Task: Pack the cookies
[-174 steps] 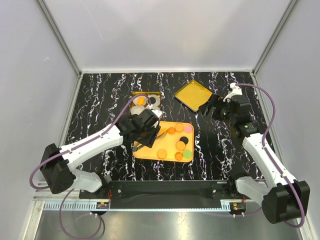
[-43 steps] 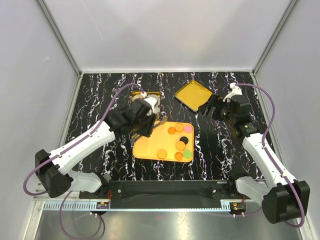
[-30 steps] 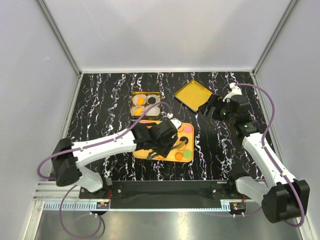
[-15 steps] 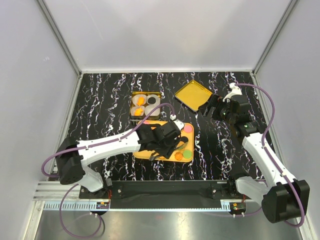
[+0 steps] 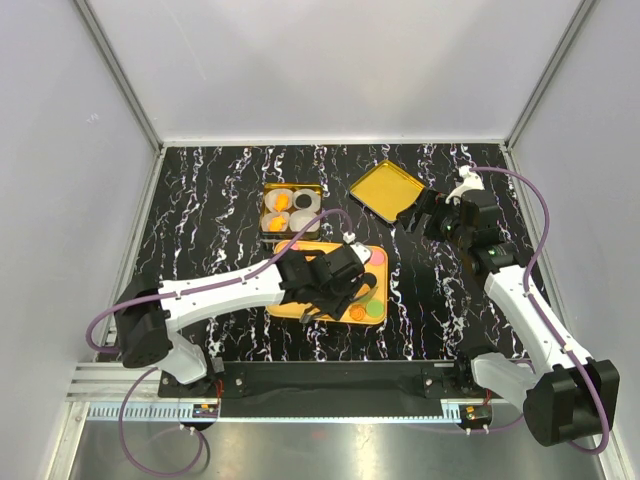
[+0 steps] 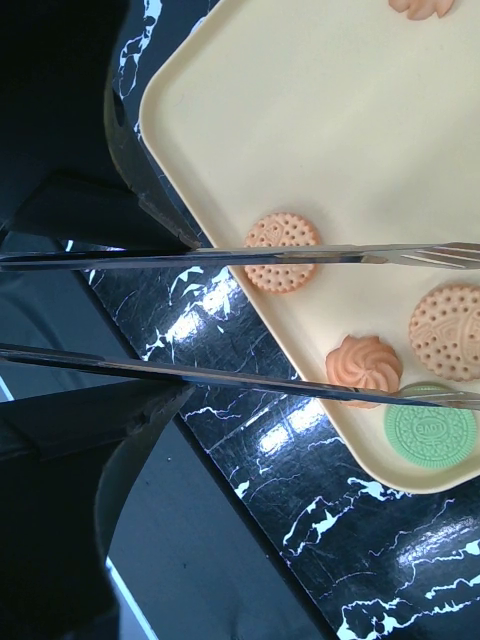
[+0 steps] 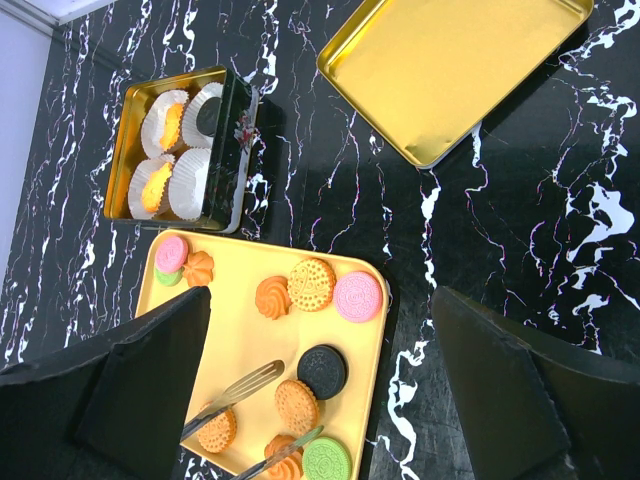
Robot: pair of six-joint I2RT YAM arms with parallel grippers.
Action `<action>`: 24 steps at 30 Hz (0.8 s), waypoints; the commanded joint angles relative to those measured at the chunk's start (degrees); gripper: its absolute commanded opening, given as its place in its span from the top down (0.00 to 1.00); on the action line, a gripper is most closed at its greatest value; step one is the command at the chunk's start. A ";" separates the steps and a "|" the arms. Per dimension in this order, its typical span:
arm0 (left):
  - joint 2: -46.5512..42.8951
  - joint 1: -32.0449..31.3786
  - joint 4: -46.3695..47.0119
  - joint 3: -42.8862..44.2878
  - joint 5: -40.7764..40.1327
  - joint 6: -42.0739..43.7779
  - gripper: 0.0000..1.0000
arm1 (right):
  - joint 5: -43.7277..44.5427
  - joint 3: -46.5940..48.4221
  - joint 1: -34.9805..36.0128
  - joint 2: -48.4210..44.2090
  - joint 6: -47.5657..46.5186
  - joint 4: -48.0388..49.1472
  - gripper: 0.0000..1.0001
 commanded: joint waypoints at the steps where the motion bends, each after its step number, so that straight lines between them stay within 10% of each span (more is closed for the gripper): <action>1: 0.38 -0.32 2.32 1.88 -0.13 -0.45 0.45 | -0.59 0.35 -0.04 -0.50 -0.81 0.65 0.00; 24: -3.83 -0.23 -1.99 3.98 -4.87 0.07 0.59 | -0.42 0.35 -0.04 -0.68 -0.90 0.65 0.00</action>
